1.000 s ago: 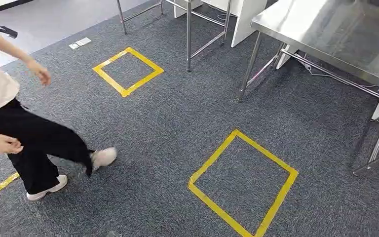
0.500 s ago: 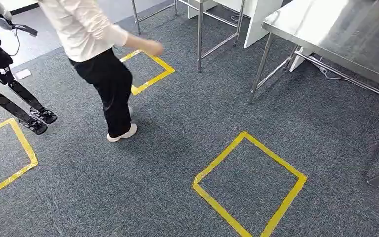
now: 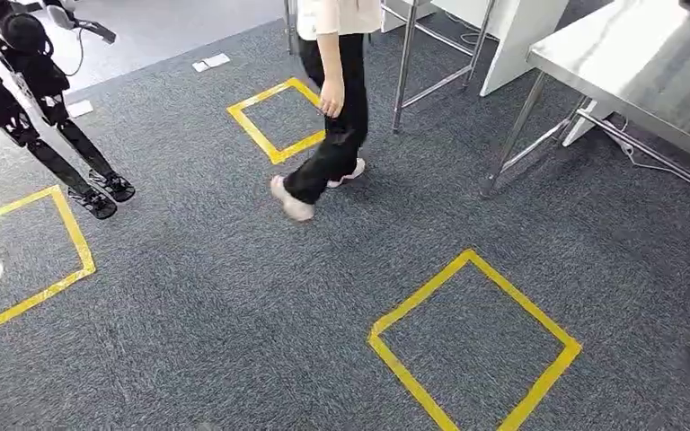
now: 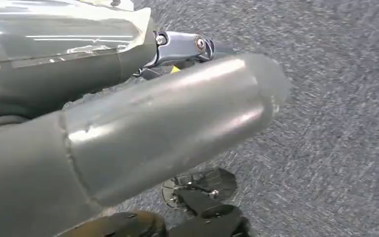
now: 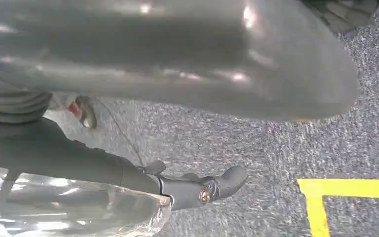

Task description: Take the parts from the cabinet and place them on the table.

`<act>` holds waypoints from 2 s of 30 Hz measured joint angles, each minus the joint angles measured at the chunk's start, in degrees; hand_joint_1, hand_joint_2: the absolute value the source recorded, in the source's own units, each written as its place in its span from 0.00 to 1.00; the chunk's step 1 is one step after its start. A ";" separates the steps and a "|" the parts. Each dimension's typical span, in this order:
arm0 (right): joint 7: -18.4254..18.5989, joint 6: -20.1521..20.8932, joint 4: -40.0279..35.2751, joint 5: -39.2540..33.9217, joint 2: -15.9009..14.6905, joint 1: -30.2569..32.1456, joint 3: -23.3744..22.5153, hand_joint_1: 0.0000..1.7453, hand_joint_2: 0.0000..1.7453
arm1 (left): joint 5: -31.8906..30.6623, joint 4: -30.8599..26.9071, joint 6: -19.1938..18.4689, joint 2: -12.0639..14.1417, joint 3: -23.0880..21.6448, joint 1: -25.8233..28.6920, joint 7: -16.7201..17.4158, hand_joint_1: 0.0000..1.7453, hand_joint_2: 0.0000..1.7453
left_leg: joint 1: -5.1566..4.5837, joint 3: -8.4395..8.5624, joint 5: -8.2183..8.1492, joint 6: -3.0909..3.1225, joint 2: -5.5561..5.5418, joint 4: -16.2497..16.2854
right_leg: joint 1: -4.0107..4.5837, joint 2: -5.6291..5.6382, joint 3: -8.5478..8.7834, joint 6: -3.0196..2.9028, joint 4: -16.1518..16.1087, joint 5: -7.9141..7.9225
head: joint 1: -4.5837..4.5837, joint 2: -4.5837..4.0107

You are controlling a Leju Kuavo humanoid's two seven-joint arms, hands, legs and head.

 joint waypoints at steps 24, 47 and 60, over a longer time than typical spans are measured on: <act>-0.09 -0.26 0.02 -0.09 0.09 -0.09 0.26 0.00 0.00 | -0.42 0.00 0.13 -0.15 0.00 -0.54 0.53 0.00 0.00 | -0.11 -0.29 -0.08 0.08 2.73 0.25 | 0.56 -0.96 1.90 -1.30 -4.18 0.20 | -0.13 0.00; -0.33 -0.44 0.02 -0.18 0.33 0.08 0.26 0.00 0.00 | -1.44 -0.02 -0.15 -0.09 -0.09 -1.00 1.35 0.00 0.00 | 1.18 -1.64 -0.71 -3.38 4.73 4.20 | -0.13 -3.85 4.36 -2.67 -8.75 3.26 | -0.52 0.00; -0.31 0.15 0.04 0.00 0.24 0.22 0.85 0.00 0.00 | -1.03 -0.02 -0.15 -0.13 -0.04 -0.67 1.07 0.00 0.00 | -0.28 -1.34 0.08 0.30 -1.05 1.14 | 0.18 0.03 -3.99 -0.27 7.94 -3.61 | 0.09 0.00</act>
